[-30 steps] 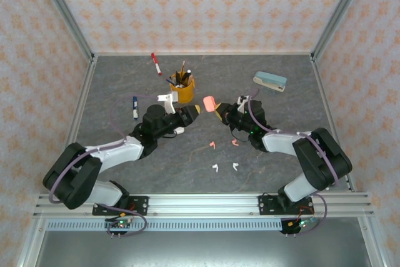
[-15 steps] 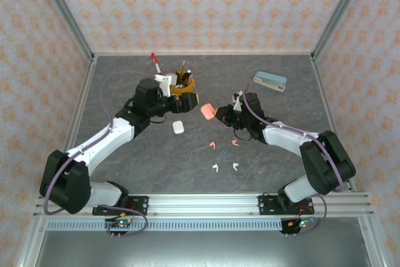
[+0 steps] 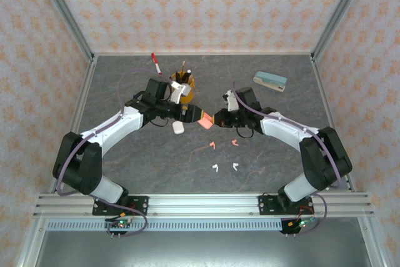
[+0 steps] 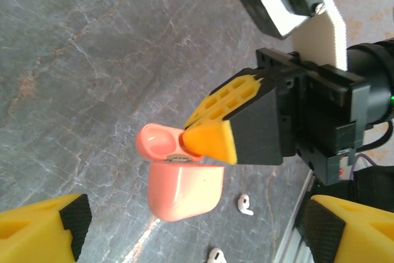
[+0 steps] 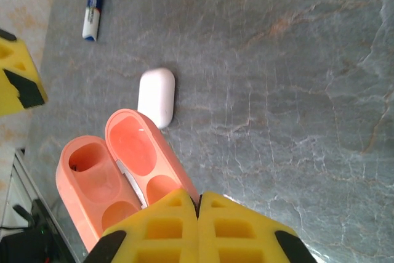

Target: Insert the wireless bluetooth earbuds into the charging case

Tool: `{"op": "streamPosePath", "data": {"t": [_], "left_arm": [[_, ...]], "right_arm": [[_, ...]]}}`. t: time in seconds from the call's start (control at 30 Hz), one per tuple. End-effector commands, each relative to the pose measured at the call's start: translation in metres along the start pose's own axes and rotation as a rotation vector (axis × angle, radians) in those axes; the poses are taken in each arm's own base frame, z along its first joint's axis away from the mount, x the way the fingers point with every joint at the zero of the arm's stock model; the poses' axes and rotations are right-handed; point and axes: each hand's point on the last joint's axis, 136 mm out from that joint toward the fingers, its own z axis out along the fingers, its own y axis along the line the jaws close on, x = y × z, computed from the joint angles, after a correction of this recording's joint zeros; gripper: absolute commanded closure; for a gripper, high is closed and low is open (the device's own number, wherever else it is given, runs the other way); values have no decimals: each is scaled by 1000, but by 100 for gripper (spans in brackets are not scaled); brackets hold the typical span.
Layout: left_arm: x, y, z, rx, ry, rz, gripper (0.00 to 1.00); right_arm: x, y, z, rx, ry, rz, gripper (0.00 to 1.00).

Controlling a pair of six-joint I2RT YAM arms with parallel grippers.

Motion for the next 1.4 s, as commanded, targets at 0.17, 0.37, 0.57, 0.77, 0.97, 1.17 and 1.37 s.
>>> {"op": "streamPosePath", "data": {"t": [0.17,0.37,0.57,0.77,0.97,1.17,1.37], "left_arm": [[10,-1,12,90,88,10,19],[17,2,17,115,78,-8,20],[20,-4,20,171,92,-12,29],[23,-6,25,203,109,-18,37],[28,-8,28,219,130,-20,40],[35,-8,31,234,151,-27,43],[42,-5,34,234,173,-34,45]], "right_arm": [[1,14,-3,-62,66,-74,98],[0,16,-3,-70,65,-74,98],[-2,18,-3,-76,62,-80,98],[-1,20,-2,-86,74,-86,100],[-1,19,-1,-89,82,-93,100],[-2,20,-1,-89,86,-96,100],[-4,22,-1,-92,84,-101,100]]}}
